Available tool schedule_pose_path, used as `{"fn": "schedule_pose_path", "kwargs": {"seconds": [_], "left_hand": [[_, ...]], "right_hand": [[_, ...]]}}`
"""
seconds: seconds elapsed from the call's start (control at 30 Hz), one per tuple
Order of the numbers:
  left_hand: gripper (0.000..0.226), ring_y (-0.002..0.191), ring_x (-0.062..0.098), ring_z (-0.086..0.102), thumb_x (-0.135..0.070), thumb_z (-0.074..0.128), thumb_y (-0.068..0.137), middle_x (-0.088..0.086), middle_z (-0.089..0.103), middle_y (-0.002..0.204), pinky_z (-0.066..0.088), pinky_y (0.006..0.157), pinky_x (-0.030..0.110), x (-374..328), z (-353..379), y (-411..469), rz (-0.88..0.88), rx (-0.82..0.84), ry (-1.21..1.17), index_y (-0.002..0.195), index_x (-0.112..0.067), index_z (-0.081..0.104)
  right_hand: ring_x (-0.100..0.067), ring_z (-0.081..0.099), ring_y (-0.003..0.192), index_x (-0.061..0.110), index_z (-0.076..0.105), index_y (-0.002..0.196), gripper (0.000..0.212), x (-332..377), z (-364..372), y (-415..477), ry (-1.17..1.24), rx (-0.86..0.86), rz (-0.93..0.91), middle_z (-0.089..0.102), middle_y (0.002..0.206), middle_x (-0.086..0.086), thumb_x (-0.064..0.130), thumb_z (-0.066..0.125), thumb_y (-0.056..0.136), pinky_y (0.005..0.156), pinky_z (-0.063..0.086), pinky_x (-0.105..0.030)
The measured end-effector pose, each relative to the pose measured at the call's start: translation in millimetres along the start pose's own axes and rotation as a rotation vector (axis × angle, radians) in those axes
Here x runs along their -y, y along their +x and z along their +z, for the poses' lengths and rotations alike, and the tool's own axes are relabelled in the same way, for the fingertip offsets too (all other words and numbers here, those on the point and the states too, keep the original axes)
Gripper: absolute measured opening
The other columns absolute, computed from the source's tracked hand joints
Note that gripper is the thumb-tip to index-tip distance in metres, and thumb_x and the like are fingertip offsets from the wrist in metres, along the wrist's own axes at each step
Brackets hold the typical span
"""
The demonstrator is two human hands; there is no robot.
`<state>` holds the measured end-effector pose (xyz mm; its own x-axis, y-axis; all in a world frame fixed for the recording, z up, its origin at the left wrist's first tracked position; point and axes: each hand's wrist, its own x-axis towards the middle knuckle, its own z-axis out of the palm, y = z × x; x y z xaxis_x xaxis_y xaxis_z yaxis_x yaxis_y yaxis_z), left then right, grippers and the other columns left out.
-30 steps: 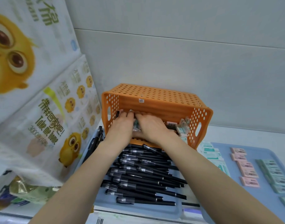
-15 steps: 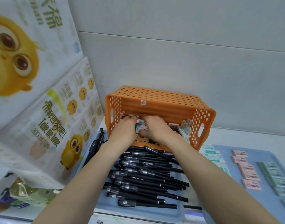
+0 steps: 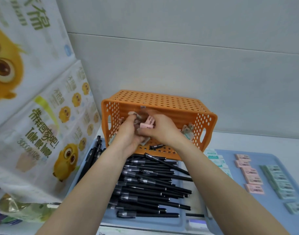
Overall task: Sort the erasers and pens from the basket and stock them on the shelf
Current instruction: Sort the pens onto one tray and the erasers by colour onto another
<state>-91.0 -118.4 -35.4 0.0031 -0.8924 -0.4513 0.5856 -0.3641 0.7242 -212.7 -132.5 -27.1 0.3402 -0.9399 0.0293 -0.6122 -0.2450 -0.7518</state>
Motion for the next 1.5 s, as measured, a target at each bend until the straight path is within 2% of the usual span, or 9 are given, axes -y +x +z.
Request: {"fn": "schedule_pose_path", "kwargs": {"seconds": [0.07,0.23,0.4,0.5,0.63,0.97,1.1,1.33,1.5], "left_hand": [[0.035,0.099,0.031,0.065,-0.031,0.036,0.103,0.019,0.064,0.117,0.057,0.078,0.044,1.3,1.4,0.4,-0.061,0.007,-0.126,0.123,-0.009,0.053],[0.029,0.095,0.031,0.065,-0.029,0.038,0.104,0.019,0.063,0.112,0.057,0.062,0.046,6.1,7.3,-0.7,-0.129,-0.054,-0.202,0.120,-0.010,0.052],[0.028,0.100,0.028,0.062,-0.031,0.038,0.104,0.016,0.062,0.108,0.055,0.084,0.046,10.5,17.7,-5.5,-0.143,-0.081,-0.180,0.115,-0.011,0.054],[0.022,0.093,0.024,0.062,-0.027,0.038,0.104,0.014,0.062,0.104,0.056,0.072,0.043,10.6,26.3,-11.5,-0.058,-0.080,-0.144,0.109,-0.013,0.054],[0.026,0.083,0.021,0.062,-0.031,0.041,0.103,0.011,0.065,0.102,0.054,0.059,0.032,13.8,29.6,-16.2,0.012,-0.091,-0.053,0.119,-0.014,0.054],[0.021,0.046,0.010,0.031,-0.026,0.043,0.097,-0.002,0.042,0.060,0.029,0.048,0.022,57.0,53.7,-61.3,0.057,0.023,-0.140,0.079,-0.015,0.047],[0.022,0.048,0.010,0.029,-0.026,0.039,0.099,-0.004,0.039,0.060,0.029,0.047,0.022,73.7,66.9,-82.3,0.136,0.101,-0.183,0.078,-0.018,0.044],[0.023,0.051,0.010,0.028,-0.022,0.037,0.098,-0.005,0.036,0.062,0.031,0.049,0.022,103.1,88.2,-107.2,0.287,0.135,-0.169,0.076,-0.020,0.043],[0.022,0.051,0.010,0.027,-0.022,0.037,0.098,-0.006,0.036,0.062,0.029,0.051,0.023,109.0,89.0,-107.3,0.296,0.099,-0.146,0.077,-0.021,0.043]], "right_hand": [[-0.013,0.063,0.103,0.027,0.045,0.141,0.068,-2.5,-0.8,-2.8,-0.013,0.025,-0.067,0.065,0.119,0.001,0.019,0.075,0.081,0.089,0.053,-0.029],[-0.009,0.060,0.113,0.028,0.057,0.127,0.046,-13.1,-6.1,-13.3,0.005,-0.072,-0.097,0.064,0.123,0.006,0.009,0.067,0.086,0.094,0.054,-0.037],[-0.001,0.064,0.104,0.027,0.063,0.116,0.032,-10.9,-1.3,-25.1,0.154,-0.261,-0.088,0.071,0.109,0.009,0.011,0.068,0.088,0.091,0.055,-0.030],[0.001,0.066,0.099,0.020,0.062,0.119,0.031,-6.1,-2.2,-37.8,0.301,-0.322,-0.071,0.072,0.108,0.007,0.012,0.067,0.090,0.083,0.054,-0.019],[-0.015,0.071,0.088,0.016,0.063,0.116,0.028,-11.7,-19.2,-71.7,0.441,-0.297,-0.081,0.073,0.102,0.000,0.006,0.065,0.090,0.074,0.059,-0.031],[-0.017,0.058,0.080,0.020,0.071,0.110,0.025,-77.8,-86.3,-185.8,0.547,-0.421,0.071,0.073,0.096,-0.002,0.005,0.057,0.096,0.067,0.050,-0.027],[-0.015,0.062,0.069,0.019,0.072,0.095,0.013,-131.9,-122.8,-225.5,0.282,-0.636,0.283,0.073,0.081,-0.008,0.008,0.069,0.088,0.067,0.050,-0.031],[-0.010,0.062,0.067,0.027,0.073,0.099,0.027,-154.3,-141.0,-240.0,0.214,-0.505,0.346,0.067,0.086,-0.002,0.005,0.068,0.086,0.070,0.051,-0.026],[-0.009,0.063,0.076,0.022,0.074,0.102,0.022,-158.9,-136.7,-224.7,-0.131,-0.493,0.415,0.069,0.099,0.002,0.008,0.064,0.088,0.063,0.041,-0.008]]}}
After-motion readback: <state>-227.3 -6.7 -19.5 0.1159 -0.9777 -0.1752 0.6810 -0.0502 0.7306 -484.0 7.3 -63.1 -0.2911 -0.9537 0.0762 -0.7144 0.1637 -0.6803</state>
